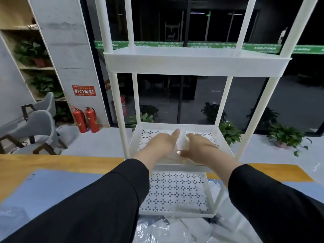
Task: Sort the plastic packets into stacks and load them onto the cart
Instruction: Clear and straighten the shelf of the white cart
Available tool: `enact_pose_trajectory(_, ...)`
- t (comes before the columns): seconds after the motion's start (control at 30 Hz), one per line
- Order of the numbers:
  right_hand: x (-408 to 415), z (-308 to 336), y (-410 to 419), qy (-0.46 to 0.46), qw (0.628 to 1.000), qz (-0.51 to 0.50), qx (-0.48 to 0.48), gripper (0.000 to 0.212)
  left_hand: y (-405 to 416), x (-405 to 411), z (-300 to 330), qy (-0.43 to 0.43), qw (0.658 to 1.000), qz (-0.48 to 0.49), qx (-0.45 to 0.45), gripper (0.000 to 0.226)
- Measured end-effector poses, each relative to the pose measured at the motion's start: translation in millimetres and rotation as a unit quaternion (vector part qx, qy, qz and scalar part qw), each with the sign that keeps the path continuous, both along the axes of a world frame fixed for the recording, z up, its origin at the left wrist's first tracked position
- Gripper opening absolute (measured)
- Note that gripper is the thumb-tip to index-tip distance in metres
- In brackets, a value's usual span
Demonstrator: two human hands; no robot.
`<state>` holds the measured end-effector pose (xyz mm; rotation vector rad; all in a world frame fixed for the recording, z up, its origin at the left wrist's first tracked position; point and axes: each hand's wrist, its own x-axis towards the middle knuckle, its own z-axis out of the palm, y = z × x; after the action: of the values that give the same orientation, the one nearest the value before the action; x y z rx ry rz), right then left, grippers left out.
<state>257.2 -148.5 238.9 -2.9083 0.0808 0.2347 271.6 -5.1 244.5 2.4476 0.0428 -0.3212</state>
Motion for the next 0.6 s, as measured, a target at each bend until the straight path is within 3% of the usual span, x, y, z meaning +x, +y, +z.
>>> enact_pose_trajectory(0.07,2.0,-0.1,-1.1,-0.018,0.999,0.009,-0.026,0.059,3.2,-0.8,-3.9,-0.019,1.000,0.005,-0.021,0.066)
enact_pose_trajectory(0.17,2.5,-1.5,-1.2,-0.066,0.996,0.036,-0.045,0.031,10.4,0.4,-15.6,-0.068,0.994,0.000,0.083,0.036)
enact_pose_trajectory(0.27,2.4,2.4,-5.5,-0.083,0.996,0.024,-0.016,0.028,11.4,-1.4,-15.1,-0.056,0.996,0.014,0.067,0.058)
enact_pose_trajectory(0.33,4.4,4.1,-11.5,-0.079,0.993,-0.023,0.088,0.021,10.1,2.4,-13.0,-0.044,0.999,0.011,0.025,0.072)
enact_pose_trajectory(0.47,3.9,7.7,-13.2,-0.041,0.951,-0.081,0.295,0.013,4.9,6.0,-7.9,-0.021,0.999,0.005,-0.043,0.071)
enact_pose_trajectory(0.5,2.7,8.9,-10.3,-0.031,0.932,-0.098,0.349,0.015,3.5,6.9,-8.4,-0.016,0.999,0.007,-0.047,0.070)
enact_pose_trajectory(0.6,-1.2,15.2,-5.4,0.043,0.818,-0.165,0.549,0.027,-2.1,5.1,-9.9,-0.008,0.997,0.022,-0.069,0.069)
